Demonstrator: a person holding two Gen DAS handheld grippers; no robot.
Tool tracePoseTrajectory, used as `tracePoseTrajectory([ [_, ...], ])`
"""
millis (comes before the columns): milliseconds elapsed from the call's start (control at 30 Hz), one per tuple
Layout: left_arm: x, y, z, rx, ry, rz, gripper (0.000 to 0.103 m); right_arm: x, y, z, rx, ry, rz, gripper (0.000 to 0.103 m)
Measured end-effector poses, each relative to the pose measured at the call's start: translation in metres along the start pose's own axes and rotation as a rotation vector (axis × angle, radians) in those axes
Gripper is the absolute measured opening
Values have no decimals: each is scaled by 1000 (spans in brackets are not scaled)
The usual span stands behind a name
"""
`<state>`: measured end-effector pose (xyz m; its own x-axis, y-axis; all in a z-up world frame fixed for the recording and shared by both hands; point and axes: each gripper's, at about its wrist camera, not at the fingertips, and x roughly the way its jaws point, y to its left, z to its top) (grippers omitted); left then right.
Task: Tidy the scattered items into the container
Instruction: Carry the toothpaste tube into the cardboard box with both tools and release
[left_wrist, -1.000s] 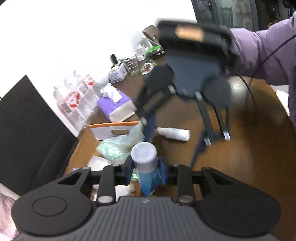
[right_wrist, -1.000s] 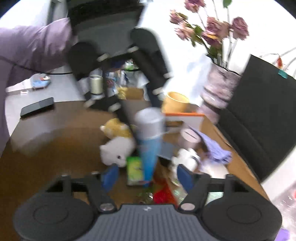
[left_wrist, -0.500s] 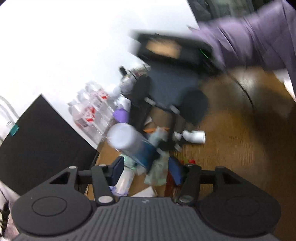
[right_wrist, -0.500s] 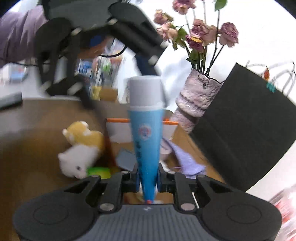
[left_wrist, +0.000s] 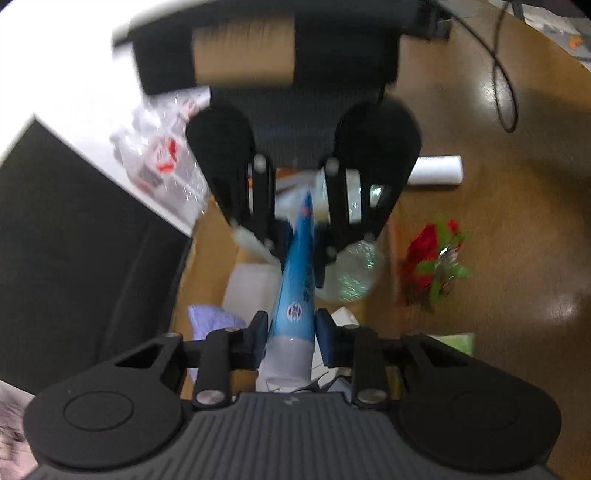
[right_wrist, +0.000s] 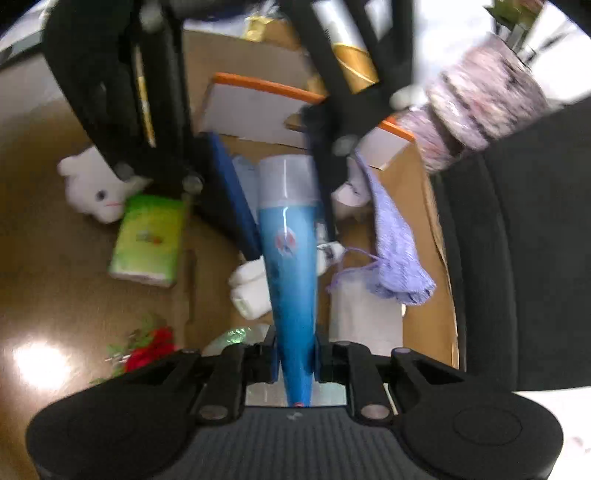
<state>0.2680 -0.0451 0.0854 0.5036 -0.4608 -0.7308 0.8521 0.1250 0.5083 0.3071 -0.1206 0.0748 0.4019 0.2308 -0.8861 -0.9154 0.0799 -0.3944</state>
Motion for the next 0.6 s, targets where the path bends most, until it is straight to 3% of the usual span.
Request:
tracePoseTrajectory([
  [100,9,14,-9,-58,-19,-38,28,5,-7,-7,26,0,1,16],
  [367,60,36,-11,-101,20,-53,29,6,-32,-33,102,20,-17,15],
  [400,65,36,-8,-95,30,-36,35,8,-32,-36,103,30,-24,15],
  [467,66,35,-5,-87,71,-3,67,7,-32,-42,122,37,-36,17],
  [500,59,34,-5,-81,64,-3,91,1,-32,-45,129,32,-55,23],
  [533,51,34,-6,-79,35,-4,98,-7,-32,-47,133,17,-75,39],
  [567,43,33,-7,-81,10,-5,98,-17,-31,-50,138,-9,-95,59],
  [600,36,35,-6,-106,11,-4,98,-28,-31,-52,147,-45,-103,68],
])
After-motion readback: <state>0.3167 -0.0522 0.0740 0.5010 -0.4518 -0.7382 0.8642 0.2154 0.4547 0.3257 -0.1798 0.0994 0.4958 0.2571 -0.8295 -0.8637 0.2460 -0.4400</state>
